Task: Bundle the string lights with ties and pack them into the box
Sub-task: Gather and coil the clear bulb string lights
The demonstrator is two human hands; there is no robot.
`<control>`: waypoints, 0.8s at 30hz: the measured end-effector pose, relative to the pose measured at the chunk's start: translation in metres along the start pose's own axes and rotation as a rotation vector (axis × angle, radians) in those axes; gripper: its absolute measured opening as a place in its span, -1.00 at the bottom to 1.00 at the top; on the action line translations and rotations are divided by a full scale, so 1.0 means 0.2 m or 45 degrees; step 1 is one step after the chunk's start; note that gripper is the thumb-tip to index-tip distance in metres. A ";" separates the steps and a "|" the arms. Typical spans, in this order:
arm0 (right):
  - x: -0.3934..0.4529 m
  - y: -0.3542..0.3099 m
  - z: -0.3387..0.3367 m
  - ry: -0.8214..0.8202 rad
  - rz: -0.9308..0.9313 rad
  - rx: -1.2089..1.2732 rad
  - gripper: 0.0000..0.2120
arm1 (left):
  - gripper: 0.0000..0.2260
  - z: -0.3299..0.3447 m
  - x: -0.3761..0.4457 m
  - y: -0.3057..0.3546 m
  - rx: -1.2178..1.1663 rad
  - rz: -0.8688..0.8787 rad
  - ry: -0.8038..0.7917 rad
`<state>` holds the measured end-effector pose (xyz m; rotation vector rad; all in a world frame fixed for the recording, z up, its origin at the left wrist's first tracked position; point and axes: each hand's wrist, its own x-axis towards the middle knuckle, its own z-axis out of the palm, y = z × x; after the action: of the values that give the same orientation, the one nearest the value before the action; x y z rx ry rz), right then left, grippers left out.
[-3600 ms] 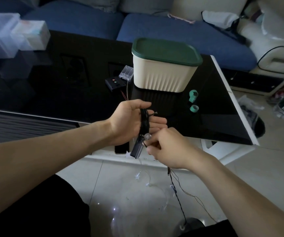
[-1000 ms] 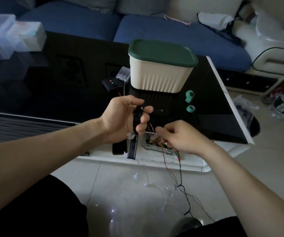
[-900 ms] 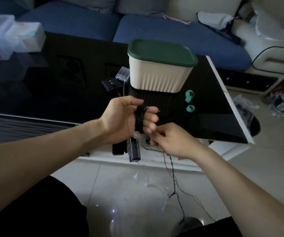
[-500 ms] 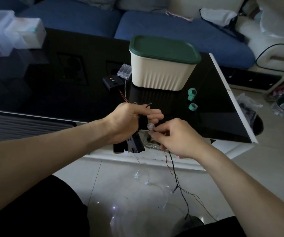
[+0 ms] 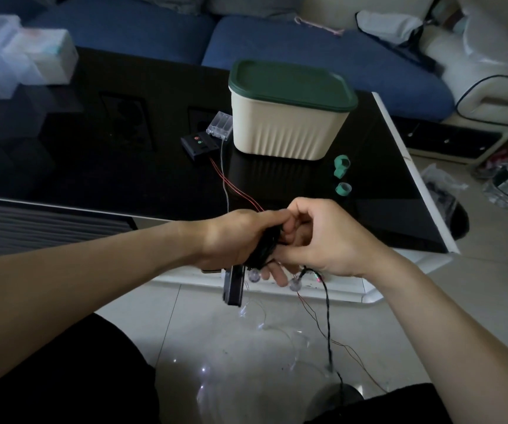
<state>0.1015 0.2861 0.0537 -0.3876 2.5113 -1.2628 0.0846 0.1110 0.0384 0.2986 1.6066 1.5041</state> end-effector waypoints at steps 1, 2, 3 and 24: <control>0.00 0.00 -0.01 -0.018 0.006 0.022 -0.71 | -0.48 0.00 -0.01 0.01 0.046 0.003 -0.014; 0.00 0.00 -0.02 -0.030 0.010 0.044 -0.72 | -0.47 0.01 -0.02 0.02 0.105 -0.003 -0.021; 0.00 0.00 -0.02 -0.043 0.018 0.066 -0.73 | -0.46 0.00 -0.02 0.02 0.175 -0.015 -0.032; -0.05 -0.01 -0.12 -0.195 -0.089 0.274 -0.78 | -0.44 -0.05 -0.03 0.01 -0.200 -0.060 -0.084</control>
<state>0.1015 0.3061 0.0703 -0.5029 2.2263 -1.4538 0.0803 0.1017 0.0414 0.2188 1.4252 1.5582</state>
